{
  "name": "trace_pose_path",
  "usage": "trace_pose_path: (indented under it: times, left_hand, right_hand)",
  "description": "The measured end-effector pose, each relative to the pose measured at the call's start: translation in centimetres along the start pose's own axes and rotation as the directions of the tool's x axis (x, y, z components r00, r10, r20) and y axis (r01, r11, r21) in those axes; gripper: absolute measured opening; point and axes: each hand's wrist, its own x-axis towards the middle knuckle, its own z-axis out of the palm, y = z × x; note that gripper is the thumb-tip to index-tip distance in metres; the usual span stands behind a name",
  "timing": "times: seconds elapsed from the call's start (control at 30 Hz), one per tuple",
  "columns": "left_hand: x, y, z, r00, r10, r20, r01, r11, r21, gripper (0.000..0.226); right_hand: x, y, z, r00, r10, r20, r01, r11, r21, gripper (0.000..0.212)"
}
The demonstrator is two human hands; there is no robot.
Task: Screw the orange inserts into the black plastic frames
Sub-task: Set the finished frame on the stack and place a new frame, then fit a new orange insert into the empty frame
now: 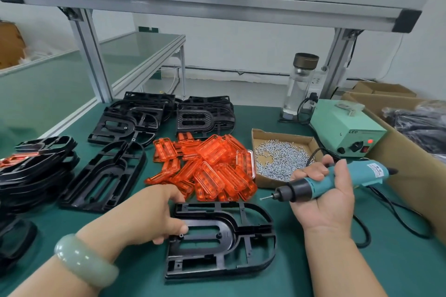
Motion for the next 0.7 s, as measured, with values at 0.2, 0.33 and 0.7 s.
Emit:
trace_pose_path:
  times: [0.2, 0.33, 0.7]
  left_hand:
    - [-0.1, -0.4, 0.3, 0.999, 0.023, -0.023, -0.022, 1.0, 0.016, 0.05]
    - [-0.5, -0.3, 0.6, 0.996, 0.021, -0.081, -0.016, 0.998, 0.065, 0.048]
    - [2.5, 2.1, 0.0, 0.748, 0.183, -0.638, -0.019, 0.967, 0.255, 0.023]
  right_hand:
    - [0.1, 0.1, -0.1, 0.999, -0.006, 0.035, 0.006, 1.0, -0.01, 0.068]
    - [0.0, 0.3, 0.0, 1.0, 0.009, 0.019, -0.009, 0.999, -0.033, 0.049]
    - [0.1, 0.6, -0.2, 1.0, -0.006, -0.031, 0.004, 0.996, -0.088, 0.015]
